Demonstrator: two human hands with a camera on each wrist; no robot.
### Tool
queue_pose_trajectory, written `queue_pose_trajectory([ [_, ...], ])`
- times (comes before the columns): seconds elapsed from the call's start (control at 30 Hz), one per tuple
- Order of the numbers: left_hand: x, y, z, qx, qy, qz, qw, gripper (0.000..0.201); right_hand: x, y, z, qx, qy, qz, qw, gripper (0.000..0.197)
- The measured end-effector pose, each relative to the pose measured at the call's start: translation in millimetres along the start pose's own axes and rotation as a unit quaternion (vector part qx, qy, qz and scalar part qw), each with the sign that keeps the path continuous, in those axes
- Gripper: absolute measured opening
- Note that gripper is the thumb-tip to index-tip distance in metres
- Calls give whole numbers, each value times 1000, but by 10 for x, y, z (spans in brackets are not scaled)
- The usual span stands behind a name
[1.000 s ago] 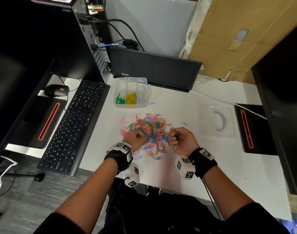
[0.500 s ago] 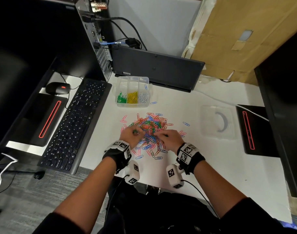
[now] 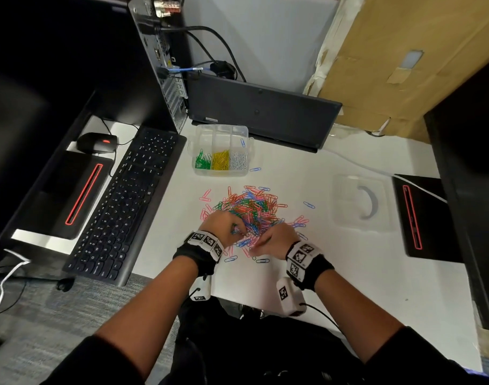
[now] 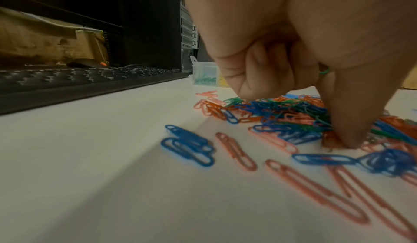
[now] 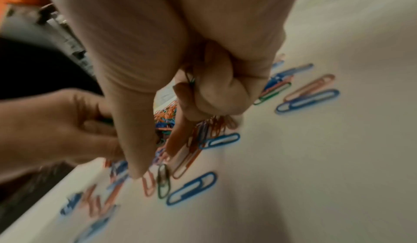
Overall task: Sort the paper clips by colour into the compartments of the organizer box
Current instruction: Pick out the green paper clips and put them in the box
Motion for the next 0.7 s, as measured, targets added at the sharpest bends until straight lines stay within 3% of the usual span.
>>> queue_pose_trajectory([
  [0.13, 1, 9, 33, 3, -17, 6, 1000, 6, -107, 65, 11, 49, -4, -99, 994, 22],
  [0.43, -20, 57, 26, 29, -10, 10, 999, 7, -92, -8, -47, 52, -6, -95, 994, 14],
  [0.6, -16, 63, 0, 53, 15, -125, 991, 6, -84, -20, -49, 60, -10, -103, 993, 10],
  [0.7, -41, 44, -15, 78, -13, -209, 975, 9, -67, 5, -42, 58, -5, -96, 994, 12],
])
Point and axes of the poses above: each hand's wrist, its own z-axis towards the middle knuckle, its own y-axis out of the palm, x = y × z, the point moved 3 cm from there along z, towards the middle knuckle, and after that the axes turned 7 degrees about -x, right-handed, at the moved point
